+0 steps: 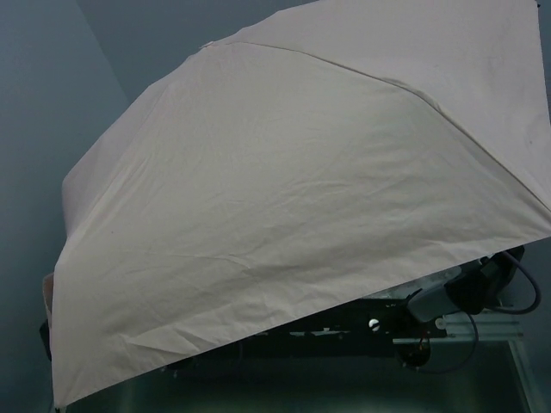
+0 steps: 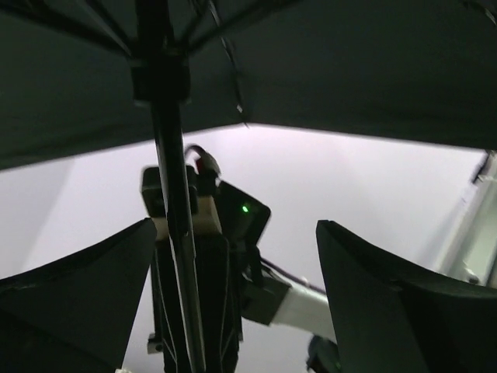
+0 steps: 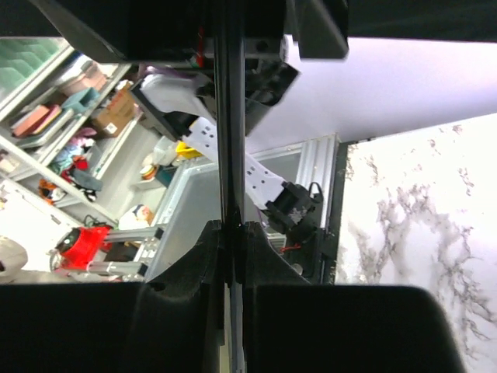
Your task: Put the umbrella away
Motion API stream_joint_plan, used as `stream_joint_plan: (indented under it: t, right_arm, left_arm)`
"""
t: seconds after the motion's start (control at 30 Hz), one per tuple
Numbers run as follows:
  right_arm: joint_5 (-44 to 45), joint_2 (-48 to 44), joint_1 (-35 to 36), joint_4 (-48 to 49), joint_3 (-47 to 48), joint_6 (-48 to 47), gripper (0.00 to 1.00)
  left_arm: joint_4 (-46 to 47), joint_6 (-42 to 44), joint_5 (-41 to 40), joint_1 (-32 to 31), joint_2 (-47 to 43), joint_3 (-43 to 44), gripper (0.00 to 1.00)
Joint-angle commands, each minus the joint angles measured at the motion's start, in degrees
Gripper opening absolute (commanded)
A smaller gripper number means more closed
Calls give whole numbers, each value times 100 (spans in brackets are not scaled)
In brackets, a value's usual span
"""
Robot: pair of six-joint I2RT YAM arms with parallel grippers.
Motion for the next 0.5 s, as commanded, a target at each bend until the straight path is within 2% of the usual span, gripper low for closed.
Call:
stream_joint_plan:
  t: [0.0,0.13,0.23,0.47]
  right_arm:
    - [504,-31,13,-846,301,-1008,1]
    - [598,-7,16,-999,334,-1193,1]
    - [671,-41,14,-1075,339,-1300,1]
    - [936,-38,18,-1365,390,-1592,1]
  left_arm:
    - [-1197,686,-1467,-15,-401,167,88]
    - [-1512,659,-1903,-15,-383,349,88]
    - [-1474,602,-2338,-15,-214,474,83]
    - [-1209,577,-2536,-10,74,735,77]
